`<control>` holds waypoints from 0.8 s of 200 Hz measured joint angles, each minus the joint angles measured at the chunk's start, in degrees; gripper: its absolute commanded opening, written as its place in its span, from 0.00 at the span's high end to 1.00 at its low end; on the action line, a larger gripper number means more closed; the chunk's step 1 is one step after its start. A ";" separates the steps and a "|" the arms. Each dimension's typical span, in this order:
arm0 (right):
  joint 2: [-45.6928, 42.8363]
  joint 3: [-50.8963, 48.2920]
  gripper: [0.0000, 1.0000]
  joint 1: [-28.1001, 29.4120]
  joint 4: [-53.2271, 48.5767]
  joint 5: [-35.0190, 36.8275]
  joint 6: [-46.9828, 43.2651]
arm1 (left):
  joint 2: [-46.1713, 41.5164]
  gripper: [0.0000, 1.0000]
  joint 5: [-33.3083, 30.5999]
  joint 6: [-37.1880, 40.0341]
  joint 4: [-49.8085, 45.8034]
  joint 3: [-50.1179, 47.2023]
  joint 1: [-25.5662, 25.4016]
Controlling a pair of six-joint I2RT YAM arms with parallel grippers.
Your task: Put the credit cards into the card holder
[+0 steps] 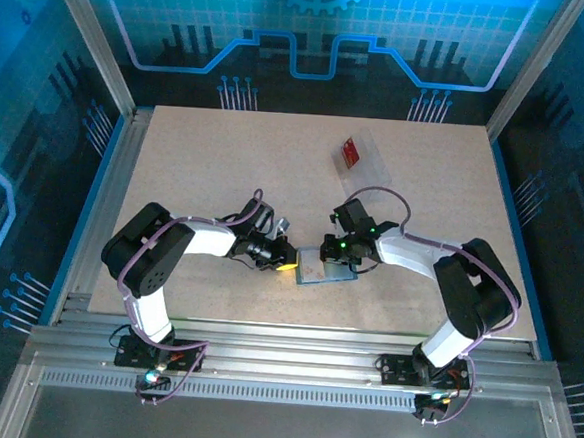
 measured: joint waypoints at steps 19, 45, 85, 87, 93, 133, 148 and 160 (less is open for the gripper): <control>1.05 0.07 0.91 0.00 0.07 -0.22 0.04 | 0.00 0.86 0.00 0.00 0.00 0.00 0.00; 2.23 0.15 0.91 0.00 1.03 -1.53 0.24 | 0.00 0.86 0.00 0.00 0.00 0.00 0.00; 2.23 0.15 0.89 0.00 2.34 -2.80 0.76 | 0.00 0.86 0.00 0.00 -0.44 0.02 0.11; 2.23 0.15 0.89 0.00 2.34 -2.80 0.79 | 0.00 0.86 0.00 0.00 -0.44 0.02 0.11; 2.21 0.15 0.88 0.00 2.32 -2.73 0.81 | 0.00 0.86 0.00 0.00 -0.44 0.02 0.11; -0.02 0.98 0.75 0.04 -1.25 0.92 -0.59 | 0.00 0.86 0.02 0.00 -0.44 0.02 0.11; -1.01 3.02 0.73 0.04 -3.80 3.67 -2.16 | 0.00 0.86 0.02 0.00 -0.44 0.07 0.11; -1.27 5.11 0.73 0.04 -5.99 6.12 -3.58 | 0.00 0.86 0.00 0.00 -0.59 0.24 0.11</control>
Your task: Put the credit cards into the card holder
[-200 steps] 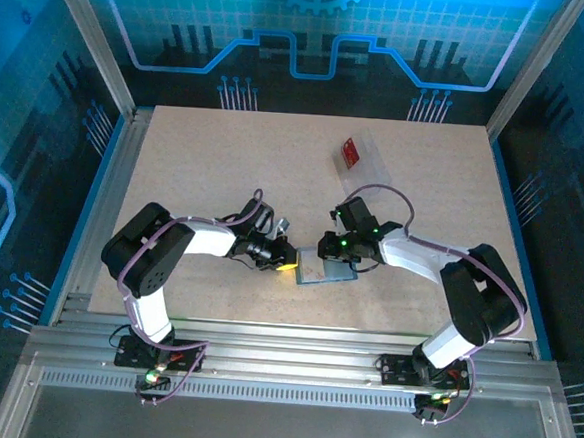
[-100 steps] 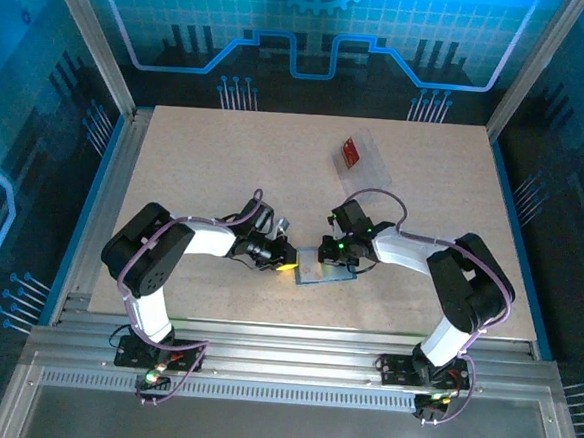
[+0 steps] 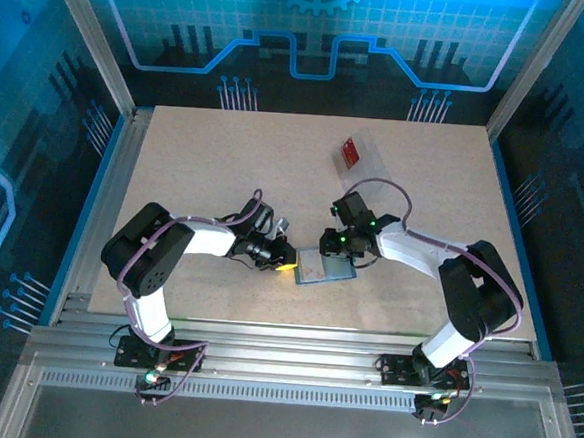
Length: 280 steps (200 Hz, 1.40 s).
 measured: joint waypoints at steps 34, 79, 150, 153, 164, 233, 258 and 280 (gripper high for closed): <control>0.63 4.83 0.73 0.00 -5.09 5.62 -3.96 | 0.00 0.85 0.00 0.00 -0.15 0.13 0.00; 4.92 7.06 0.73 0.00 -9.49 9.40 -7.10 | 0.00 0.85 0.00 0.00 -0.42 0.22 0.00; 9.03 7.06 0.71 1.01 -11.08 10.91 -7.91 | 0.04 0.85 0.00 0.00 -0.68 0.42 0.00; 9.18 7.06 0.71 1.11 -10.99 11.15 -7.91 | 0.04 0.85 0.00 0.00 -0.68 0.42 0.00; 9.31 7.21 0.72 1.42 -10.80 11.32 -7.91 | 0.04 0.85 0.00 0.00 -0.70 0.42 0.00; 9.68 7.48 0.92 2.25 -9.86 11.19 -7.80 | 0.04 0.85 -0.02 0.04 -0.70 0.42 0.00; 9.68 7.54 1.00 2.27 -9.81 10.78 -7.80 | 0.04 0.85 -0.02 0.22 -0.72 0.42 0.00; 9.57 7.54 1.00 2.27 -9.79 10.34 -7.80 | 0.09 0.85 -0.02 0.24 -0.81 0.42 0.00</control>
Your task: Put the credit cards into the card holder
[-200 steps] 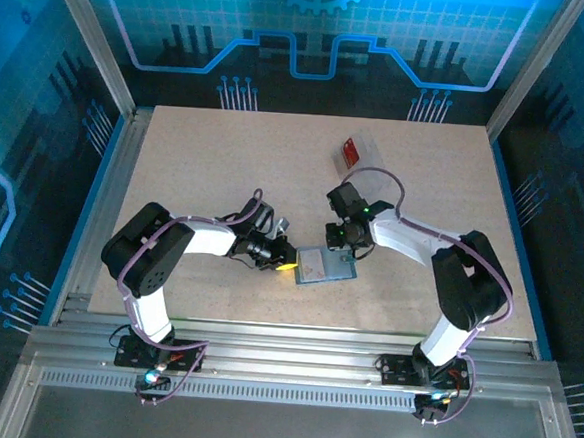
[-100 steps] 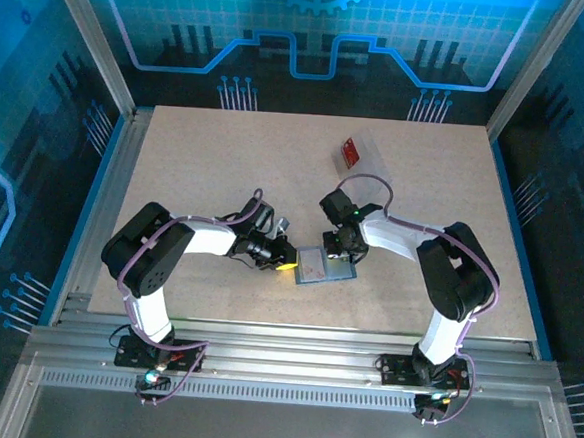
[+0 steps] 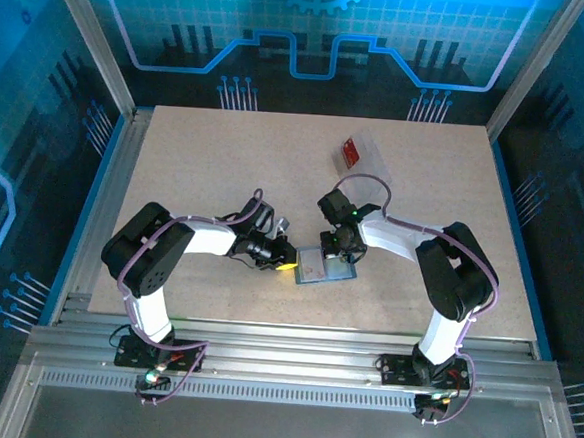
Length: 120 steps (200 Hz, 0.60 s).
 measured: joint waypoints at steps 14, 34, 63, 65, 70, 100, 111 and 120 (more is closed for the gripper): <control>-0.09 0.00 1.00 0.00 0.02 -0.28 0.02 | 0.07 0.85 0.00 0.00 -0.02 0.00 0.00; -0.31 0.00 1.00 0.07 -0.07 -0.94 0.02 | 0.24 0.85 0.04 -0.02 -0.13 0.22 0.00; -1.79 0.00 1.00 0.98 -0.72 -1.03 0.09 | 0.63 0.85 0.07 0.00 -0.09 0.61 0.00; -1.92 0.00 1.00 1.07 -0.74 -1.03 0.09 | 0.66 0.85 0.09 -0.02 -0.11 0.63 0.00; -2.43 0.04 1.00 1.42 -0.92 -1.01 0.09 | 0.70 0.85 0.07 0.00 -0.09 0.70 -0.02; -3.93 2.14 1.00 3.30 -1.97 -1.09 0.11 | 0.76 0.85 0.09 0.00 -0.09 0.81 -0.04; -3.93 2.93 1.00 4.02 -2.03 -1.42 0.13 | 0.81 0.85 0.07 0.00 -0.07 0.85 -0.07; -3.93 3.15 0.99 4.48 -2.05 -1.66 0.15 | 0.87 0.85 0.09 -0.02 -0.07 0.85 -0.09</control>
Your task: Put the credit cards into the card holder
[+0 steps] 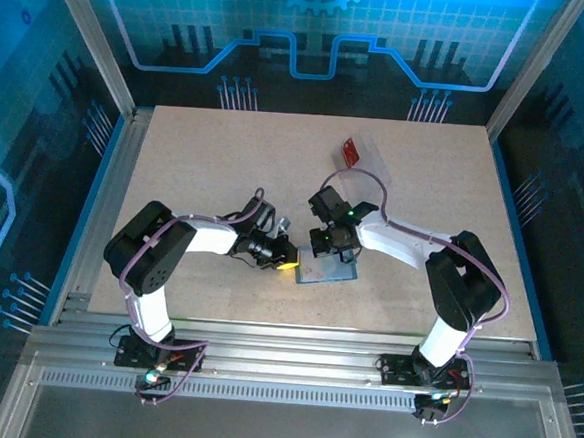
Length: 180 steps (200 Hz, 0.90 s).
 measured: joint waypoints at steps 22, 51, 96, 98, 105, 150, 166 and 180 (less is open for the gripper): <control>0.07 0.22 0.92 0.52 0.00 -1.42 0.68 | 0.00 0.85 -0.02 0.00 0.02 0.02 -0.09; 0.42 0.22 0.84 0.61 0.94 -4.22 1.86 | 0.00 0.85 -0.02 0.00 0.02 0.07 -0.13; 0.52 0.15 0.67 0.70 3.23 -7.30 3.67 | 0.09 0.85 0.00 0.00 0.02 0.13 -0.15; 0.52 0.11 0.67 0.70 3.30 -7.37 3.65 | 0.09 0.85 0.00 0.00 0.02 0.13 -0.15; 0.52 -0.09 0.66 0.66 3.74 -7.67 3.87 | 0.09 0.85 0.00 0.00 0.02 0.13 -0.15; 0.28 -2.21 0.64 0.22 4.28 -7.30 4.37 | 0.09 0.85 0.00 0.00 0.09 0.13 -0.24; -0.28 -3.04 0.63 0.22 4.17 -6.78 4.50 | 0.09 0.85 0.00 0.00 0.15 0.13 -0.26; -0.59 -3.39 0.63 0.22 4.00 -6.25 4.52 | 0.09 0.85 0.00 0.00 0.17 0.13 -0.31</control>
